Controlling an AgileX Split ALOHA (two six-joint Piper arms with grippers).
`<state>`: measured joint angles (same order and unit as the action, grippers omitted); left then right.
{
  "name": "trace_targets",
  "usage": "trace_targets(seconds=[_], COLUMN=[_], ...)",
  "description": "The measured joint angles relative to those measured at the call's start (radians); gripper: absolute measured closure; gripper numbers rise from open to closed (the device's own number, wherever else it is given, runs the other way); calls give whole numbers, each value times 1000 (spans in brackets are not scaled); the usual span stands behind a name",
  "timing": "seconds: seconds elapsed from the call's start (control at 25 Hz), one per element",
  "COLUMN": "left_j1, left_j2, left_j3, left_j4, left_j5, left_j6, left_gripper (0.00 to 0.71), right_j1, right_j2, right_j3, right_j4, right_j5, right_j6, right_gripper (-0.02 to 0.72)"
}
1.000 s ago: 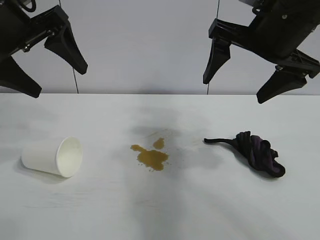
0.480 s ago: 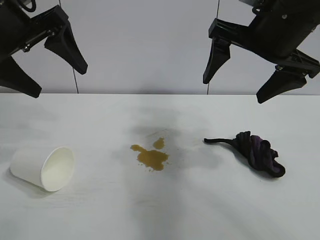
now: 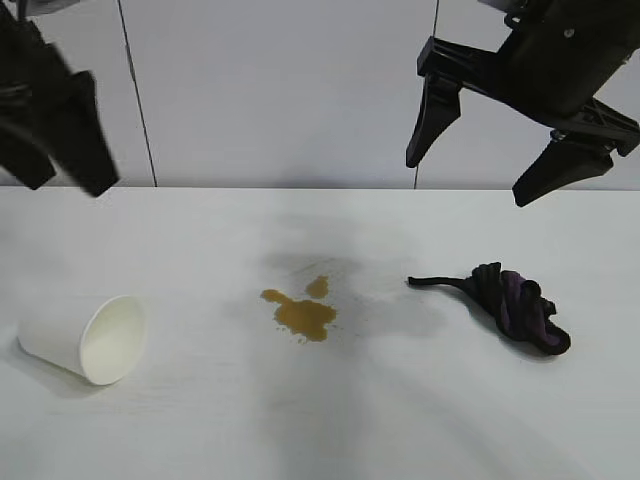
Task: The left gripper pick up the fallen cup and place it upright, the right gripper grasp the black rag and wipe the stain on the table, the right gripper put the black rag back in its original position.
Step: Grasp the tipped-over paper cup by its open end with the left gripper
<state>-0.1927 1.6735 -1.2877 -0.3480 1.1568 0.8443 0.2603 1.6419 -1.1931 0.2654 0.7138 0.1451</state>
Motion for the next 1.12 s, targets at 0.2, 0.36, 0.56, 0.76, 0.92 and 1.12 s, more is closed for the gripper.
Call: trace_targets(seconds=[0.2, 0.36, 0.56, 0.76, 0.92, 1.12], left_j1=[-56, -81, -83, -84, -84, -84], left_j2=[0, 0, 0, 0, 37, 115], left_j3=[7, 59, 173, 284, 294, 294], left_j4=[83, 83, 72, -37, -65, -66], left_j5=[3, -95, -281, -485, -554, -587], left_j6=[275, 381, 544, 649, 676, 685], left_gripper=[66, 81, 84, 84, 84, 84], right_j1=[0, 0, 0, 0, 0, 0], right_j2=[0, 0, 0, 0, 0, 0], right_j3=[0, 0, 0, 0, 0, 0], right_j4=[0, 0, 0, 0, 0, 0], right_j5=[-1, -1, -2, -2, -2, -2], right_j6=[-8, -9, -11, -11, -12, -12], right_gripper=[21, 21, 21, 21, 21, 21])
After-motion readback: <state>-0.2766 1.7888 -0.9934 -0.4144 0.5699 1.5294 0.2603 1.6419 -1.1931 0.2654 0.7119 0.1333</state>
